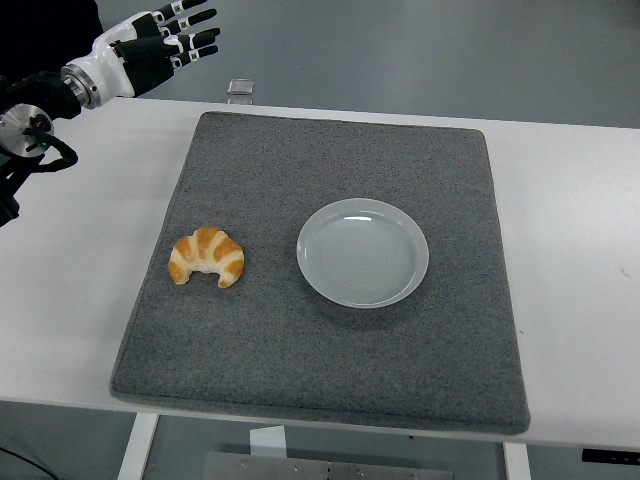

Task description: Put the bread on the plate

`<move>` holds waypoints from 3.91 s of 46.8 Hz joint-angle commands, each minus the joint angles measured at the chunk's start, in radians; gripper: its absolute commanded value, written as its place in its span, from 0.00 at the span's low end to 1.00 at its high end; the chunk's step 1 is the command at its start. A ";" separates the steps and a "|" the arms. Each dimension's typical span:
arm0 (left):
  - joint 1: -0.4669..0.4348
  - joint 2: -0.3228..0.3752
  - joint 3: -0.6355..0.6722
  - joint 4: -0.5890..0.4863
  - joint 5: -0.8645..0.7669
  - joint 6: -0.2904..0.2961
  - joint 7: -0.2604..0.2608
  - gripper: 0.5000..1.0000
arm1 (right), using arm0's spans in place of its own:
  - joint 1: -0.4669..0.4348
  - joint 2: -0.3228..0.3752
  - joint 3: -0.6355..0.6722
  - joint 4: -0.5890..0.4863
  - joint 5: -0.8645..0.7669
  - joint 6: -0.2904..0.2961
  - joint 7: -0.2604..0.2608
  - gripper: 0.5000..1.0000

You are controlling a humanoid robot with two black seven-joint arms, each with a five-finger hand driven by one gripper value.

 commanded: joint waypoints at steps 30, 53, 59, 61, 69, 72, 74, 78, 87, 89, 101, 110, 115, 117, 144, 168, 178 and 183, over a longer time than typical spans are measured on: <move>0.049 0.280 0.003 -0.406 0.455 -0.075 -0.033 1.00 | 0.000 0.000 0.000 0.000 0.000 0.000 0.000 0.90; 0.124 0.438 0.003 -0.663 0.731 -0.049 -0.061 1.00 | 0.000 0.000 0.000 0.000 0.000 0.000 0.000 0.90; 0.135 0.449 0.001 -0.693 0.744 -0.012 -0.064 1.00 | -0.001 0.000 0.000 0.000 0.000 0.000 0.000 0.90; 0.138 0.461 0.003 -0.710 0.744 -0.001 -0.064 1.00 | 0.000 0.000 0.000 0.000 0.000 0.000 0.000 0.91; 0.166 0.480 0.003 -0.782 0.773 0.063 -0.064 1.00 | -0.001 0.000 0.000 0.000 0.000 0.000 0.000 0.90; 0.183 0.480 0.004 -0.796 0.813 0.083 -0.066 1.00 | 0.000 0.000 0.000 0.000 0.000 0.000 0.000 0.90; 0.195 0.478 0.004 -0.810 0.832 0.098 -0.066 1.00 | 0.000 0.000 0.000 0.000 0.000 0.000 0.000 0.90; 0.219 0.478 0.004 -0.833 0.865 0.131 -0.066 1.00 | 0.000 0.000 0.000 0.000 0.000 0.000 0.000 0.90; 0.267 0.477 0.006 -0.853 0.977 0.213 -0.067 1.00 | 0.000 0.000 0.000 0.000 0.000 0.000 0.000 0.90; 0.281 0.477 0.006 -0.861 1.006 0.244 -0.073 1.00 | 0.000 0.000 0.000 0.000 0.000 0.000 0.000 0.90; 0.308 0.465 0.030 -0.867 1.096 0.309 -0.084 1.00 | 0.000 0.000 0.000 0.000 0.000 0.000 0.000 0.90; 0.313 0.451 0.058 -0.867 1.170 0.310 -0.087 1.00 | 0.000 0.000 0.000 0.000 0.000 0.000 0.000 0.90; 0.318 0.449 0.059 -0.870 1.190 0.310 -0.087 1.00 | 0.000 0.000 0.000 0.000 0.000 0.000 0.000 0.90; 0.319 0.446 0.059 -0.873 1.195 0.312 -0.087 1.00 | 0.000 0.000 0.000 0.000 0.000 0.000 0.000 0.90; 0.399 0.342 0.130 -0.845 1.345 0.537 -0.107 1.00 | 0.000 0.000 0.000 0.000 0.000 0.000 0.000 0.90; 0.387 0.303 0.136 -0.790 1.346 0.537 -0.107 0.98 | 0.000 0.000 0.000 0.000 0.000 0.000 0.000 0.90; 0.387 0.305 0.136 -0.793 1.348 0.537 -0.109 0.79 | -0.001 0.000 0.000 0.000 0.000 0.000 0.000 0.90; 0.390 0.307 0.142 -0.798 1.350 0.534 -0.109 0.75 | 0.000 0.000 0.000 0.000 0.000 0.000 0.000 0.90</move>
